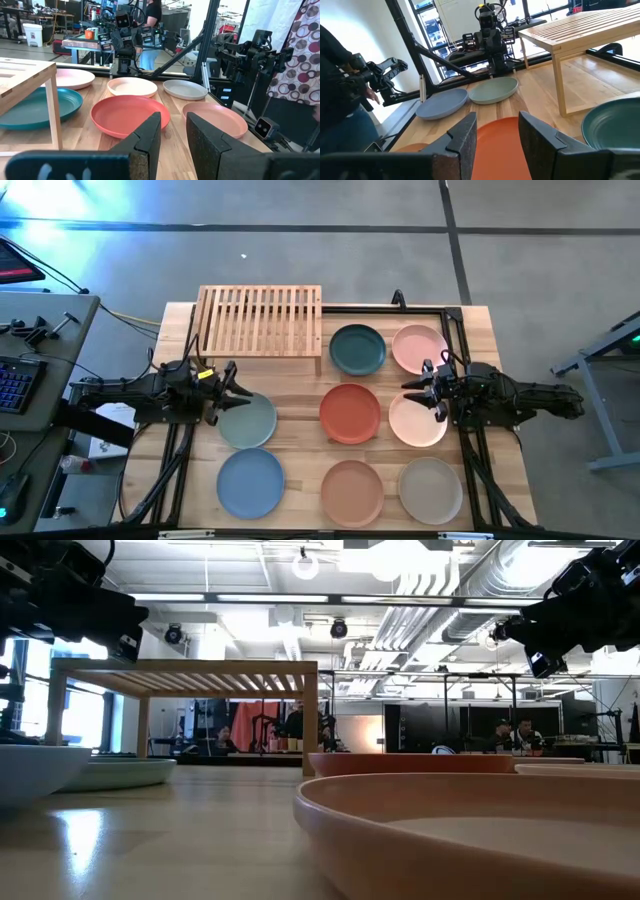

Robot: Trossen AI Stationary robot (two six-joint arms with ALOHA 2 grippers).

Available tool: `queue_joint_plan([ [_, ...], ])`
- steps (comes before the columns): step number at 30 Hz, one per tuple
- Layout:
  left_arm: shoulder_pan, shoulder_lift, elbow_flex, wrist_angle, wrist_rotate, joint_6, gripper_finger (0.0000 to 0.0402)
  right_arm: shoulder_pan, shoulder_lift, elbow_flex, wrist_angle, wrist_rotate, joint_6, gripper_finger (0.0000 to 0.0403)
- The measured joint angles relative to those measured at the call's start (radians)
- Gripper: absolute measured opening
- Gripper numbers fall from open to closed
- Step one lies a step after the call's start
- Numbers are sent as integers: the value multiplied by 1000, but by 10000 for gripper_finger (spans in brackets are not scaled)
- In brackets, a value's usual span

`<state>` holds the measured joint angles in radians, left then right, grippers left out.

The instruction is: Place and stack plates onto a shelf

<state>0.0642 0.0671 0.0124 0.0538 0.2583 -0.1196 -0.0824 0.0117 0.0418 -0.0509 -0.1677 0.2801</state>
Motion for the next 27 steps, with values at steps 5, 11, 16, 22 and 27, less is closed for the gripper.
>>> queue_joint_plan([
  [5, 0, 0, 0, 0, -9, 0, 83, 0, 0, 0, 0, 0, 0, 130],
  [11, 1, 0, 0, -3, -173, -31, 83, 0, 0, 0, 0, -1, 0, 130],
  [16, 1, 0, 0, -1, -190, -131, 83, 0, 0, 0, 0, -1, -1, 130],
  [22, 1, 0, 0, -1, -200, -355, 83, 0, 0, 0, 0, 0, -105, 130],
  [27, 1, 0, 0, -1, -200, -538, 83, 0, 0, 0, 0, 0, -101, 130],
])
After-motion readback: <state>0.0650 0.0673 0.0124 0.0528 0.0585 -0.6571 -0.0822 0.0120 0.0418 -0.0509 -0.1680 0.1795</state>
